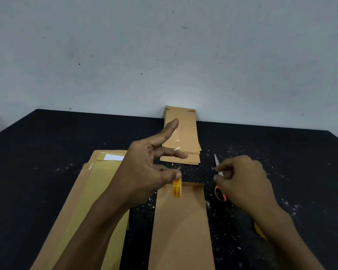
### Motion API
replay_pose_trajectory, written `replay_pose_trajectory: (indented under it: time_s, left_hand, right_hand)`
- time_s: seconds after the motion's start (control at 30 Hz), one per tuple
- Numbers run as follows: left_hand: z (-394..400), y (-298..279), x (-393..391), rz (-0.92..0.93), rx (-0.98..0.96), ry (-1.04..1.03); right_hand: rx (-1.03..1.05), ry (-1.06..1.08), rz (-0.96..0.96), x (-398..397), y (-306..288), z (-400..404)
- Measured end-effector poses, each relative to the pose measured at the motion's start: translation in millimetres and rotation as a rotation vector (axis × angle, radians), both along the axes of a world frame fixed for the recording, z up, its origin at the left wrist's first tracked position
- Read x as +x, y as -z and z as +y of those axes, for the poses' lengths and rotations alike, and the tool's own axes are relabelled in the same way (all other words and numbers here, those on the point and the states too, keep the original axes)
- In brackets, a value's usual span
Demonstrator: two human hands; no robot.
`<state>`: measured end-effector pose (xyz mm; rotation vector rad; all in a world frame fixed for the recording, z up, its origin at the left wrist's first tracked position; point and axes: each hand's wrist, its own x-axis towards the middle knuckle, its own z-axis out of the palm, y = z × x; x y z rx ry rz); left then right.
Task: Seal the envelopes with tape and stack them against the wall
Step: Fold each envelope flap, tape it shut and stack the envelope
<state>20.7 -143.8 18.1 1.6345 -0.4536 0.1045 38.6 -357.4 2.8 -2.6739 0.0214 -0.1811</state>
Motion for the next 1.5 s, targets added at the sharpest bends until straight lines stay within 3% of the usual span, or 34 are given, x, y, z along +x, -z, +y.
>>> replay_pose_trajectory:
  time_s: [0.07,0.17,0.23,0.33,0.53,0.63,0.87,1.07,1.27,1.37,1.5]
  left_hand:
    - [-1.1,0.0,1.2,-0.006,0.012,0.004]
    - [-4.2,0.4,1.6,-0.004,0.026,0.015]
    - [-6.8,0.8,1.1,0.008,0.022,0.021]
    - [-9.8,3.3,1.1,0.048,0.019,0.04]
    - [-3.1,13.8,9.2,0.067,-0.166,-0.058]
    - [-0.3,16.9,12.5,0.027,-0.119,-0.187]
    - [-17.8,36.0,14.2,-0.042,0.491,-0.381]
    - [-24.3,50.2,29.4,-0.105,0.671,-0.546]
    - [-27.4,44.0,44.3,0.053,1.049,-0.498]
    - [-30.2,41.7,51.2,0.094,1.128,-0.45]
    - [-29.6,45.0,56.2,0.102,1.096,-0.481]
  right_hand:
    - [0.392,-0.163,-0.071,-7.4,-11.6,8.4]
    - [0.784,-0.401,0.184,-13.7,-22.0,24.2]
    - [0.889,-0.45,0.298,-10.0,-17.1,26.7]
    - [1.035,-0.436,0.301,-5.7,-7.2,24.5]
    - [1.211,-0.331,0.038,-8.5,0.5,31.2]
    - [1.295,-0.193,-0.066,-4.8,-2.3,34.3]
    - [1.131,0.018,-0.098,22.0,14.5,45.9]
    - [1.106,0.086,-0.002,41.4,37.6,56.9]
    - [0.427,0.041,-0.001,54.3,49.5,52.2]
    - [0.258,0.076,0.018,59.6,56.7,54.6]
    - [0.175,0.083,0.011,62.2,60.5,53.3]
